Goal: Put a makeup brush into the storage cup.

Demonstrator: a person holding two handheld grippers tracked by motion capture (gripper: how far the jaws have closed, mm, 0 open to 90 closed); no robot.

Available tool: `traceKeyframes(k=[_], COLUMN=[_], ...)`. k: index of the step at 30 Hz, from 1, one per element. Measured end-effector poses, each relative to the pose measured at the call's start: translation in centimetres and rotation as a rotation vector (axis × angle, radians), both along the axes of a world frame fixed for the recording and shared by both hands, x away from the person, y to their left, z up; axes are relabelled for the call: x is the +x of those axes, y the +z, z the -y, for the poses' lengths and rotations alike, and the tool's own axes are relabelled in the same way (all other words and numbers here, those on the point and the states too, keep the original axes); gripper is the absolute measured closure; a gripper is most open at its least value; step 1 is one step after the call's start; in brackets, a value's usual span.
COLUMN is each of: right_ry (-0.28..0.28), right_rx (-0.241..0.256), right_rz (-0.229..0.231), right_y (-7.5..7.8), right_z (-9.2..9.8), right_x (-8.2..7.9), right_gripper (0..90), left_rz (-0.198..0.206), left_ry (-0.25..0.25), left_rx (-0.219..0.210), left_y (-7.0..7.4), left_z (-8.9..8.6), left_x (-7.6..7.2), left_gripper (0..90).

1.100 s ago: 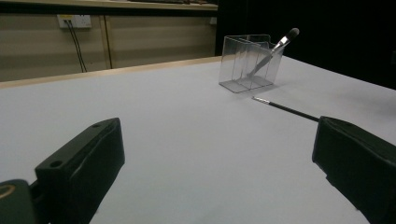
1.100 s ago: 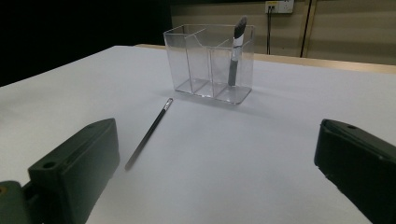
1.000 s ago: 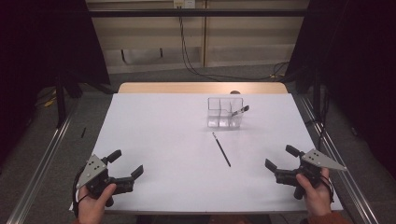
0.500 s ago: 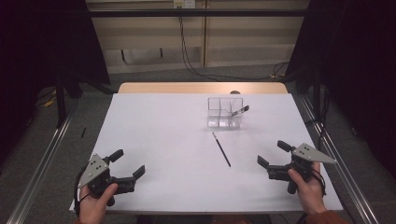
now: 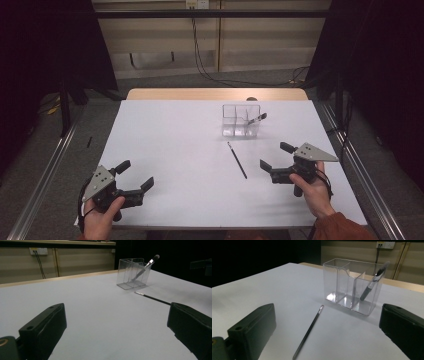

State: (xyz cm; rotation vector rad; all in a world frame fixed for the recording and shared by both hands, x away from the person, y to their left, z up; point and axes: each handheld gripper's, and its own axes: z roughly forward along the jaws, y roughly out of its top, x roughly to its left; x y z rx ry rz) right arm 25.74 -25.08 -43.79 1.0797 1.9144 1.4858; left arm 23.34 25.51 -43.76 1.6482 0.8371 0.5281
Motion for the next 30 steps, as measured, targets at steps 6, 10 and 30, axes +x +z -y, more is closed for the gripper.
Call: traceKeyframes(k=[6, 10, 30], right_ry=[-0.011, 0.002, 0.09], right_rx=[-0.02, -0.034, -0.101], right_rz=[-0.006, -0.018, -0.108], right_y=[0.2, 0.2, 0.9], right_z=[-1.1, -1.7, -4.6], right_x=[1.4, 2.3, 6.2], right_gripper=[2.1, 1.9, 4.7], left_rz=[0.004, 0.003, 0.002], left_ry=[0.007, 0.011, 0.005], left_rx=[0.003, -0.003, 0.001], left_y=[0.0, 0.1, 0.1], left_z=[0.1, 0.0, 0.1], left_x=[0.0, 0.1, 0.4], left_gripper=[3.0, 3.0, 3.0])
